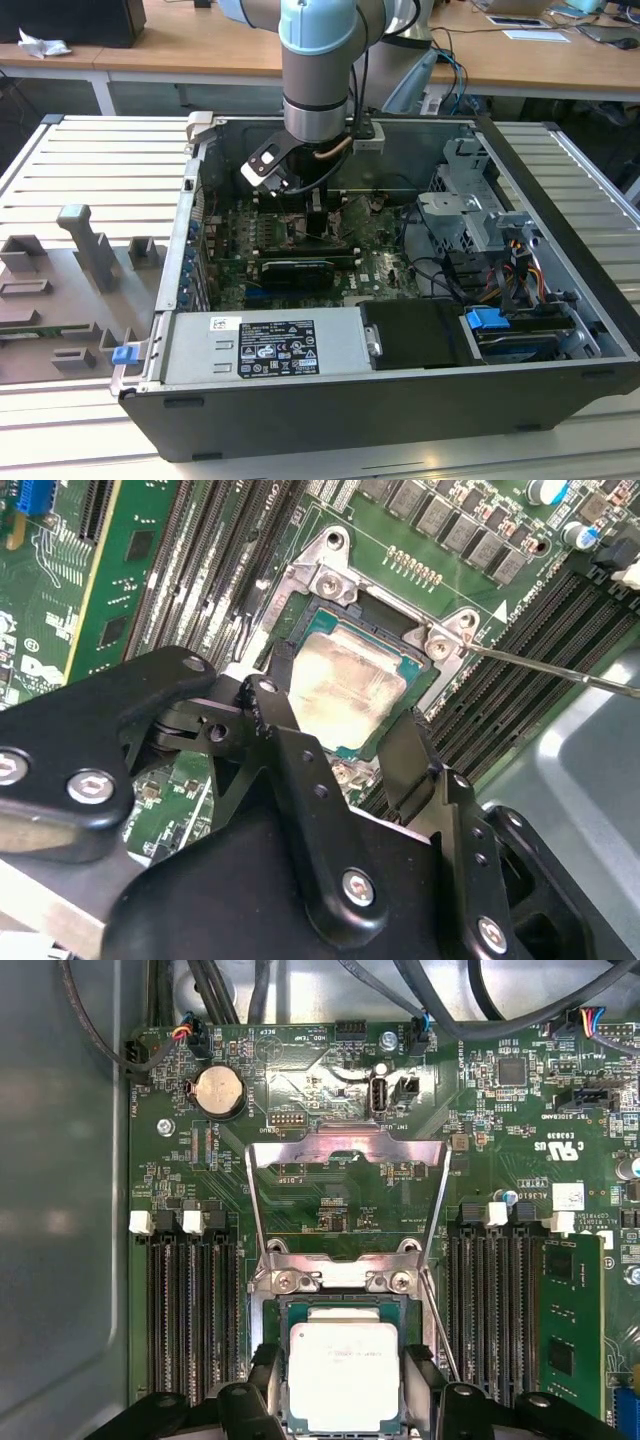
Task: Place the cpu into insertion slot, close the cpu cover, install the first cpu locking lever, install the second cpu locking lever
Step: 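Place the cpu into insertion slot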
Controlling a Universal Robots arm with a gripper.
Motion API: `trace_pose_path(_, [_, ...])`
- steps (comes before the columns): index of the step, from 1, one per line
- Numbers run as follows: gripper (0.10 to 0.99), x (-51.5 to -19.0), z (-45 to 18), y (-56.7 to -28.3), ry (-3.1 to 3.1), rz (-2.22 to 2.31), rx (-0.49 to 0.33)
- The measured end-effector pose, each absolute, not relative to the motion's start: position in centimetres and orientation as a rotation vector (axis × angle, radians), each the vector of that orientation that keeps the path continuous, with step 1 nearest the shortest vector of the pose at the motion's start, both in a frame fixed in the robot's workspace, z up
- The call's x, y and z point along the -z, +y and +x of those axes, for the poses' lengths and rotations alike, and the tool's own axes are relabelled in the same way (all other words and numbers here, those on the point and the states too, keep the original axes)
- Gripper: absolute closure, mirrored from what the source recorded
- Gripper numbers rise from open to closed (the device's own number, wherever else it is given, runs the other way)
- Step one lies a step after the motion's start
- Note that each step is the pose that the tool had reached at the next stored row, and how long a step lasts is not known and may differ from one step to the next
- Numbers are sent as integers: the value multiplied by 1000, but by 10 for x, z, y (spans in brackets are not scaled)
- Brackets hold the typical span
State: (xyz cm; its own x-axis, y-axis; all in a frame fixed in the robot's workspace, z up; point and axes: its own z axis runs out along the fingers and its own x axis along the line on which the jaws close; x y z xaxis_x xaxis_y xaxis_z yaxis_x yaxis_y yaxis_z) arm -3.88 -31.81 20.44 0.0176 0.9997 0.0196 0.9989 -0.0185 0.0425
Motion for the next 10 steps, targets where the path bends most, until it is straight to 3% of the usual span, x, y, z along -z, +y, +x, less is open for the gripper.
trace_pose_path(2, [490, -209, -39, -318, 2189, 2229, -68])
trace_pose_path(3, [624, -211, -39, -318, 2189, 2228, -66])
trace_pose_path(5, [745, -211, -39, -318, 2188, 2228, -65])
trace_pose_path(6, [745, -212, -39, -318, 2188, 2228, -65])
trace_pose_path(7, [925, -213, -39, -318, 2188, 2228, -65])
trace_pose_path(8, [980, -215, -39, -318, 2188, 2228, -65])
trace_pose_path(10, [980, -217, -39, -318, 2188, 2228, -65])
